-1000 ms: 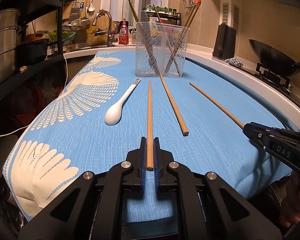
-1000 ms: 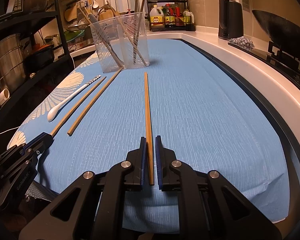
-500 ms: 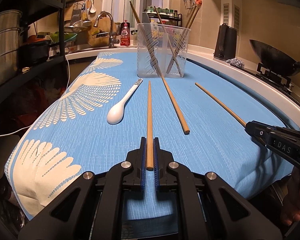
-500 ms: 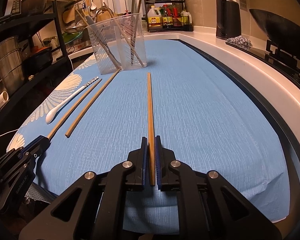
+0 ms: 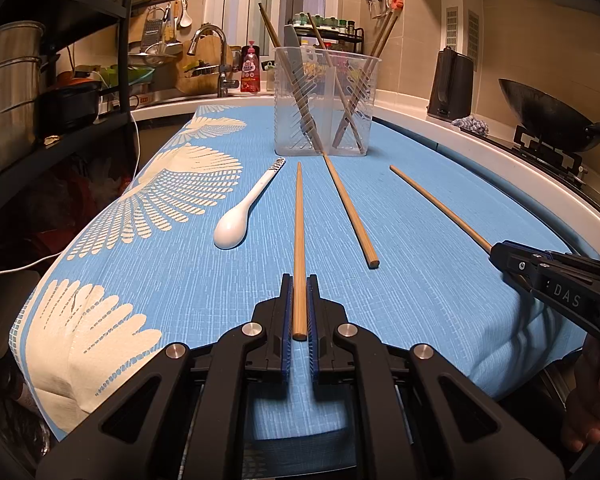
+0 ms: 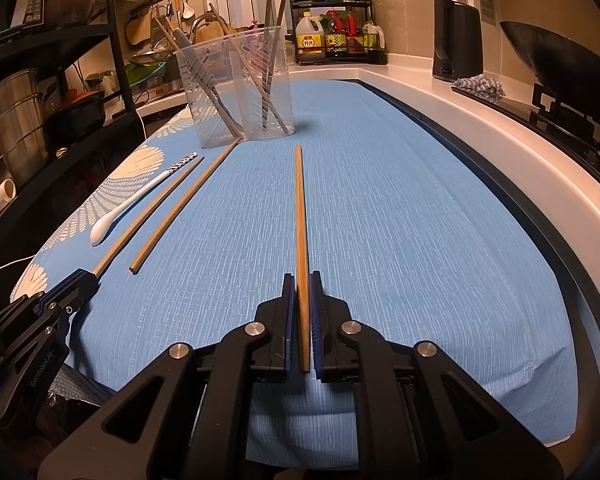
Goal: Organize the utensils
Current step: 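Lift both chopsticks off the cloth and carry them toward the clear container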
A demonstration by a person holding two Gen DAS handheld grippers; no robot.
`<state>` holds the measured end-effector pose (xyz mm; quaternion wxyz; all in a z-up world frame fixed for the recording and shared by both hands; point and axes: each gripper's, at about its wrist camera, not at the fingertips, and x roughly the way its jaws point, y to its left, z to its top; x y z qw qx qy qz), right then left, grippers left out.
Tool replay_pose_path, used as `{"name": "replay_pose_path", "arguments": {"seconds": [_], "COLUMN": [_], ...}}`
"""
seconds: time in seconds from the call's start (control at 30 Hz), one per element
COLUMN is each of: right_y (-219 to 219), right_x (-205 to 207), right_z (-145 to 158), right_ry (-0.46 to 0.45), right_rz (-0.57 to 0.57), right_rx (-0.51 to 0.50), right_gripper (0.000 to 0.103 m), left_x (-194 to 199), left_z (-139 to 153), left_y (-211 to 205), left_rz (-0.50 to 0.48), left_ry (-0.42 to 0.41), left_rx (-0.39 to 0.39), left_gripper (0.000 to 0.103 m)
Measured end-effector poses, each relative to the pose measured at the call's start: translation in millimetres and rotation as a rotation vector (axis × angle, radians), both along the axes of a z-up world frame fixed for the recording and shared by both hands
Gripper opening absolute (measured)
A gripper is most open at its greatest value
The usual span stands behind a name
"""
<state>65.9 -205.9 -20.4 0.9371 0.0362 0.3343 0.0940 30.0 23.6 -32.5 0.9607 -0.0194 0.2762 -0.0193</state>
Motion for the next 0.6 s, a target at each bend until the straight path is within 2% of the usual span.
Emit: {"name": "replay_pose_path", "arguments": {"seconds": [0.27,0.37,0.6], "right_y": [-1,-1,-4], "right_x": [1,-3,-19], "right_z": [3,12,35], "right_ry": [0.012,-0.009,-0.061], "right_rz": [0.000,0.000,0.002], "right_rx": [0.003,0.003,0.004], "right_gripper": [0.006,0.006,0.006], "left_x": [0,0,-12], "left_z": [3,6,27], "left_y": [-1,-2,-3], "left_rz": [-0.008,-0.010,-0.014], "left_ry": [0.017,0.019,-0.032], "left_rx": [0.005,0.006,0.008], "left_gripper": [0.007,0.007,0.007]}}
